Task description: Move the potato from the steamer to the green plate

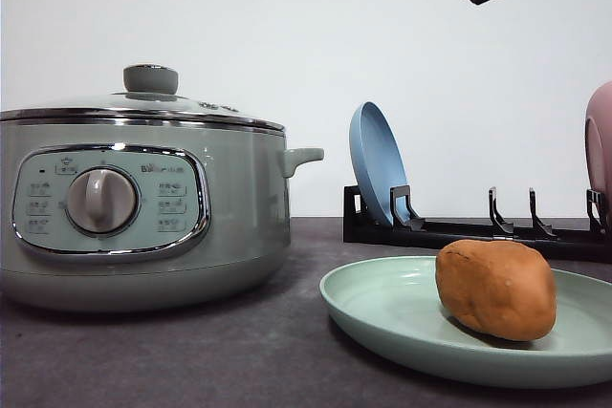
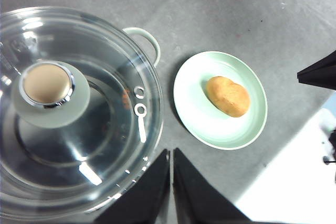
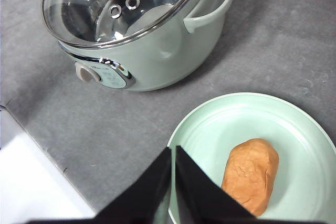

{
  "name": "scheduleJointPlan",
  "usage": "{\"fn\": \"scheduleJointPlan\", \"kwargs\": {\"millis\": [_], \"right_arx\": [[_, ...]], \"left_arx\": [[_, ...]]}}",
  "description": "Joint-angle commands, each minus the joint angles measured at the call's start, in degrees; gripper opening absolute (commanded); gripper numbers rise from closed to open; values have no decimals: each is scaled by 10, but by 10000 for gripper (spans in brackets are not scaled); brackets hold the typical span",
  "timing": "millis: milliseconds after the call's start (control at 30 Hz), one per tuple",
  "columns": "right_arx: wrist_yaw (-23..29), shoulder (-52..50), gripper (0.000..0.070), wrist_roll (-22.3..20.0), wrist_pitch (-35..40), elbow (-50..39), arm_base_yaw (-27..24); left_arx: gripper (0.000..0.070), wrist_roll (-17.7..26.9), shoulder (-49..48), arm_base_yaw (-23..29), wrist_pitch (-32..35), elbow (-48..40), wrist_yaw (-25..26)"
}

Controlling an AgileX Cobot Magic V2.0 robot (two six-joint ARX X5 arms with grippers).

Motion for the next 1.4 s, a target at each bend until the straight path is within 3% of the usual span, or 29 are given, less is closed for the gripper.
{"fn": "scheduleJointPlan", "kwargs": {"millis": [0,300,500,700,1000,1367], "right_arx": [[0,2,0,-6,6,8,3],[0,2,0,-6,6,8,3],[0,2,0,-6,6,8,3],[0,2,0,-6,6,8,3],[0,2,0,-6,6,8,3],[0,2,0,-6,6,8,3]], "left_arx": [[0,40,-17,9,40,12,-2],[0,59,-155,122,303,-66,-2],[0,60,-282,206,481,-236,-34],[0,58,-405,246,609,-437,-83],[0,53,-538,260,667,-671,-135],[0,35,-644,260,666,-834,-139]]}}
